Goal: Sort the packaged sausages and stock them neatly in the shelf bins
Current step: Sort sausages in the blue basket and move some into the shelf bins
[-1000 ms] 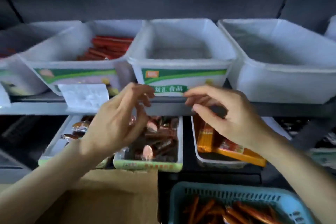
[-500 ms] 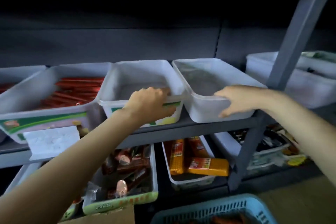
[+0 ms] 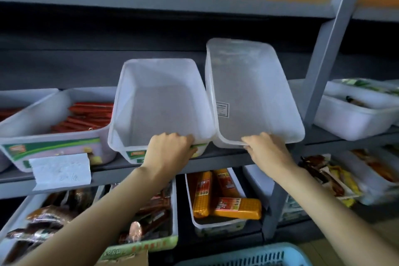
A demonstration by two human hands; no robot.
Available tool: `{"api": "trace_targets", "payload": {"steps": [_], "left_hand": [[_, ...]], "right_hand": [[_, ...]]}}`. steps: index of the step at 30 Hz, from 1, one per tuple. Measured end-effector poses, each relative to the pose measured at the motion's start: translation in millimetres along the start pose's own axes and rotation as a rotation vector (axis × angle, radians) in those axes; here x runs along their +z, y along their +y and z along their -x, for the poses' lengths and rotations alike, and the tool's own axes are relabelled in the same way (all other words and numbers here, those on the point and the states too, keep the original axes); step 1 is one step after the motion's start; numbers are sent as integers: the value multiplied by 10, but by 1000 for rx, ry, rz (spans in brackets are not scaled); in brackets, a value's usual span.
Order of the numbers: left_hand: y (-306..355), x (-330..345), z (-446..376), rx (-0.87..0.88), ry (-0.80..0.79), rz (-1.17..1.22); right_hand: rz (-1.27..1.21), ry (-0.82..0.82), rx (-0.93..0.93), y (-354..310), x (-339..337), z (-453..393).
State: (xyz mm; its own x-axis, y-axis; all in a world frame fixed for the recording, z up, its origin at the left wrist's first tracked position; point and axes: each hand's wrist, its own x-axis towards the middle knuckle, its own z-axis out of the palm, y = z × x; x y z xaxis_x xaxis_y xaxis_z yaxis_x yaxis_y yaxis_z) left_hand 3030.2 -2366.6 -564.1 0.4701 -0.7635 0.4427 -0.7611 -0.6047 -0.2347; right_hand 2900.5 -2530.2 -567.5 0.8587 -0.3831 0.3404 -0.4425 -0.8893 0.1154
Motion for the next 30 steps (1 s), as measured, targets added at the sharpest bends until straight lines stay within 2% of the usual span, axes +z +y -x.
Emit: {"api": "trace_targets", "payload": {"steps": [4, 7, 10, 14, 19, 22, 24, 27, 30], "left_hand": [[-5, -2, 47, 66, 112, -15], [-18, 15, -8, -10, 30, 21], [-91, 46, -146, -1, 25, 53], [-208, 5, -330, 41, -53, 110], [-240, 33, -445, 88, -69, 108], [-269, 42, -460, 89, -88, 154], [-331, -21, -433, 71, -82, 286], [-588, -168, -336, 38, 13, 491], [-1063, -247, -173, -33, 100, 486]], "right_hand": [[-56, -96, -5, 102, -67, -171], [-153, -180, 11, 194, -146, -336], [-177, -218, 20, 187, -218, -406], [-172, -207, 39, 177, -217, -495], [-134, -207, 68, 162, -200, -566], [-167, -228, -3, 134, -290, -609], [-271, -191, -64, 74, -423, -652], [-425, -23, -168, -190, -658, -755], [-527, -13, -287, -616, -787, -928]]}}
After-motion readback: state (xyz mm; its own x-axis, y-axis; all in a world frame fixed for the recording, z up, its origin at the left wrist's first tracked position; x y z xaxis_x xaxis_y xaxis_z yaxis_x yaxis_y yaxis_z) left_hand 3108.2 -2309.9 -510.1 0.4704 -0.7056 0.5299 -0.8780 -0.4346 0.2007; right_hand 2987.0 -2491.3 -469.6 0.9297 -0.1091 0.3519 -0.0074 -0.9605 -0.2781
